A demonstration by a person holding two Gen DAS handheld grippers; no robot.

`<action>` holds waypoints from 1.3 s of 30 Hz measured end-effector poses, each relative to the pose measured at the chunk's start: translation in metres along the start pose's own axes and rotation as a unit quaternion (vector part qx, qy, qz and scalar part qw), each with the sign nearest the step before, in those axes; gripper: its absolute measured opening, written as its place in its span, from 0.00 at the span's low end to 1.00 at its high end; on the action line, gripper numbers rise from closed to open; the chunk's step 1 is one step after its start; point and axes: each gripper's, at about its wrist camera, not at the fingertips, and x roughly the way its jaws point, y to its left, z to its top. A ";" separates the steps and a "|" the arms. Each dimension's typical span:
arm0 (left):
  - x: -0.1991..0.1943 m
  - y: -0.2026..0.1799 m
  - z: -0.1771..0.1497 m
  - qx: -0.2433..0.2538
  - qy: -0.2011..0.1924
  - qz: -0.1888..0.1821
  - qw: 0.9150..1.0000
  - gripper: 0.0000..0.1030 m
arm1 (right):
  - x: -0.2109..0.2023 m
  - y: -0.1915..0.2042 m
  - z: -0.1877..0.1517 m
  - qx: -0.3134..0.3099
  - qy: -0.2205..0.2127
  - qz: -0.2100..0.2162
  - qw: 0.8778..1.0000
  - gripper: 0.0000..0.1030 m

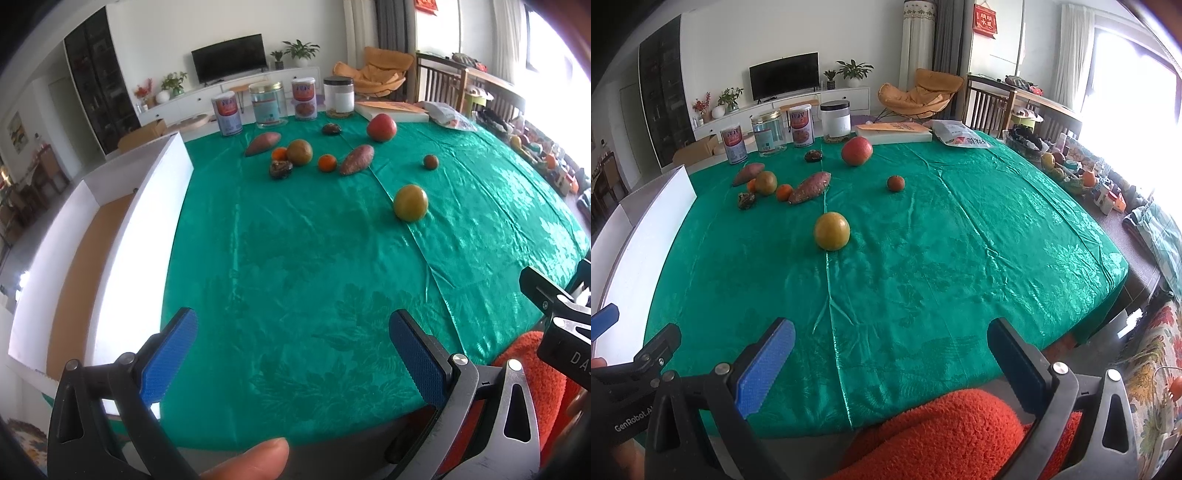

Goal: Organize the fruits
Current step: 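Move both tools toward the fruits on the green tablecloth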

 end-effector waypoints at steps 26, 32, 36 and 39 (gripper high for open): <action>0.009 0.000 -0.002 -0.001 0.013 0.005 1.000 1.00 | 0.005 -0.002 0.000 -0.001 0.004 -0.003 1.000 1.00; 0.026 0.000 0.001 0.000 0.027 0.000 1.000 1.00 | 0.015 -0.003 0.003 0.007 0.008 0.007 1.000 1.00; 0.075 0.002 0.007 -0.005 0.057 0.000 0.998 1.00 | 0.022 -0.006 0.008 0.039 -0.017 0.058 0.997 1.00; 0.107 0.006 0.009 -0.014 0.075 -0.004 0.997 1.00 | 0.036 -0.003 0.011 0.045 -0.034 0.081 0.995 1.00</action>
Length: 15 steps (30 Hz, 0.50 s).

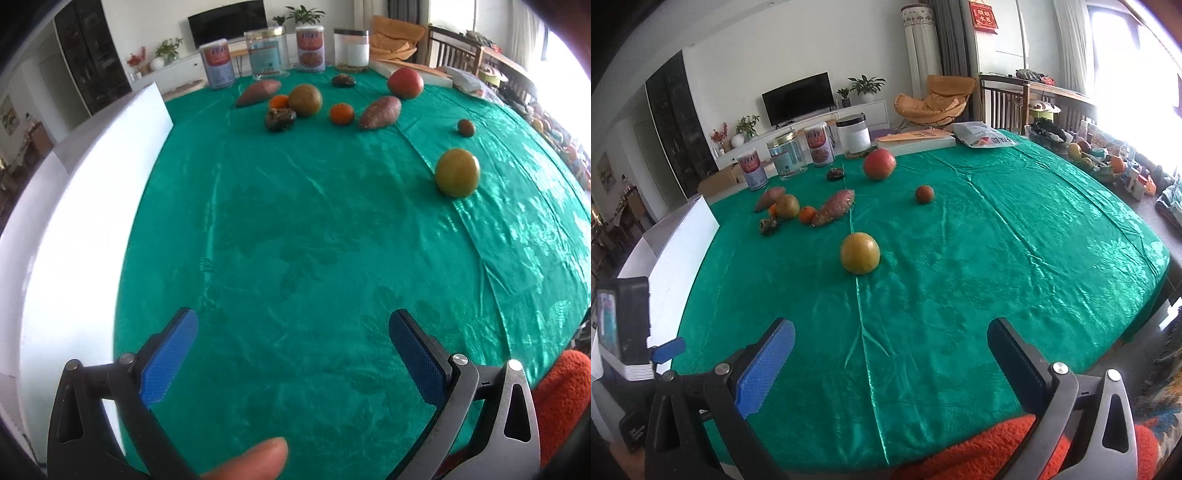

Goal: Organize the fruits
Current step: 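Move both tools toward the fruits on the green tablecloth, then grasp the dark brown mushroom with the left gripper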

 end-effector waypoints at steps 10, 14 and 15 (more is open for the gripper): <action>0.042 0.002 0.019 0.007 0.009 0.003 1.000 1.00 | 0.047 -0.022 -0.002 0.087 -0.031 0.062 0.994 1.00; 0.050 0.017 0.019 -0.047 -0.010 -0.020 0.999 1.00 | 0.031 -0.035 -0.008 0.122 -0.085 0.083 0.985 1.00; 0.051 0.018 0.019 -0.045 -0.018 -0.021 0.999 1.00 | 0.026 -0.038 -0.009 0.127 -0.101 0.089 0.983 1.00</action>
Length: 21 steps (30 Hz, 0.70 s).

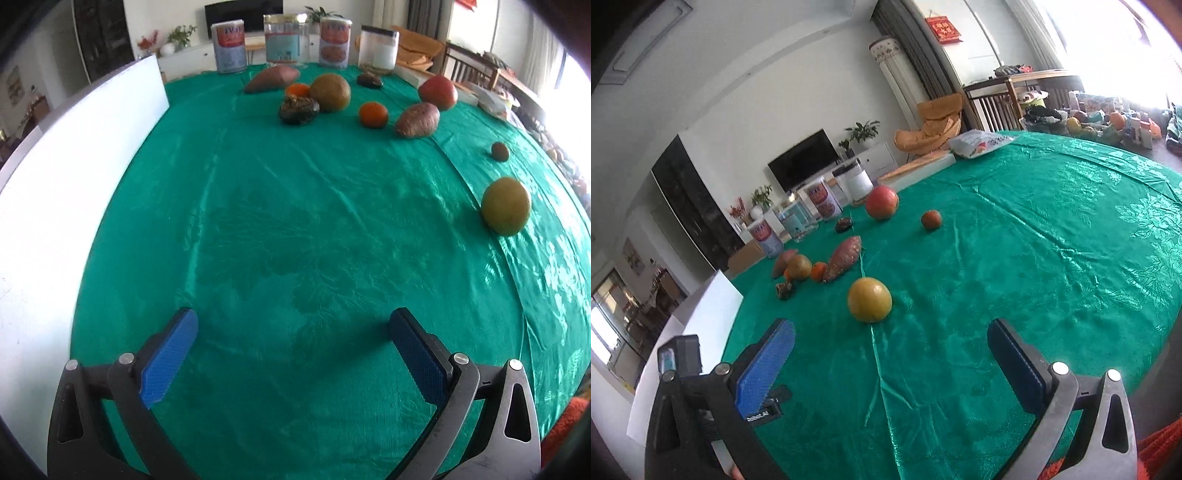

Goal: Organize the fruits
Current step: 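Grasp the dark brown mushroom with the left gripper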

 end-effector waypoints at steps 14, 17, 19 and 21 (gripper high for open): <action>0.064 0.004 0.161 0.012 -0.025 -0.076 0.997 1.00 | 0.004 -0.008 -0.003 0.022 0.015 0.035 0.999 1.00; 0.088 -0.005 0.172 0.055 -0.022 -0.037 0.998 0.99 | 0.002 -0.008 -0.003 0.019 0.010 0.036 0.999 1.00; 0.096 -0.005 0.174 0.060 -0.026 -0.035 0.997 0.99 | 0.001 -0.009 -0.003 0.021 0.009 0.038 0.999 1.00; 0.098 -0.002 0.177 0.061 -0.034 -0.037 0.997 0.99 | 0.001 -0.011 -0.003 0.025 0.010 0.039 0.999 1.00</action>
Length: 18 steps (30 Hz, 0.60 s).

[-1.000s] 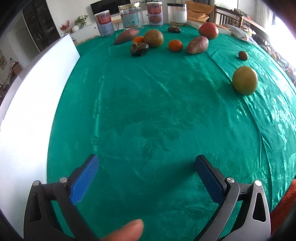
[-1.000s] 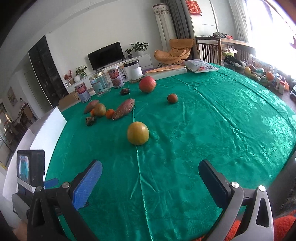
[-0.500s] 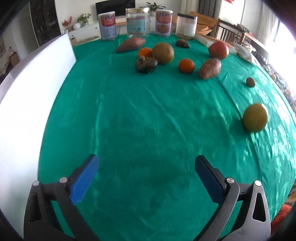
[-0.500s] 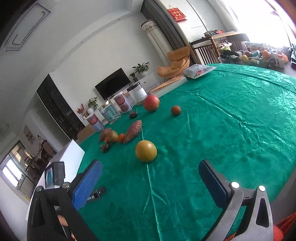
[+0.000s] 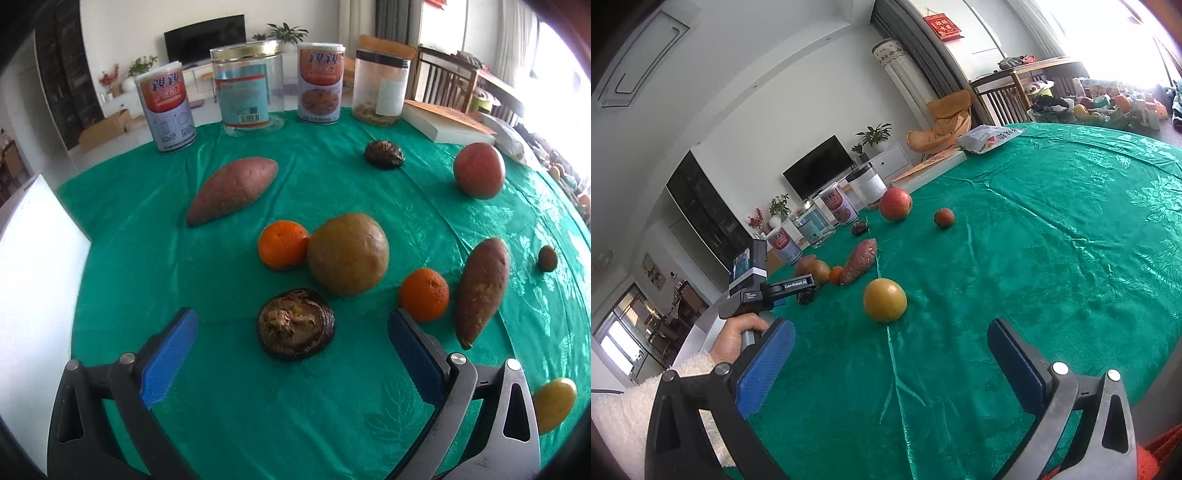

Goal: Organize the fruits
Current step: 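Grasp the dark brown mushroom with the left gripper, then grasp the yellow grapefruit with the right gripper while the left gripper lifts the mushroom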

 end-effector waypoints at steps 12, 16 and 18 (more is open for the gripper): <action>0.000 0.005 -0.007 0.007 0.007 -0.011 1.000 0.42 | 0.006 -0.001 -0.001 0.005 0.011 -0.006 1.000 1.00; -0.038 0.007 -0.036 -0.052 0.001 -0.047 0.998 0.42 | 0.014 -0.012 0.000 0.032 0.035 0.006 0.999 1.00; -0.063 0.007 -0.055 -0.071 -0.002 -0.066 0.995 0.42 | 0.029 -0.019 0.001 0.053 0.079 0.025 0.995 1.00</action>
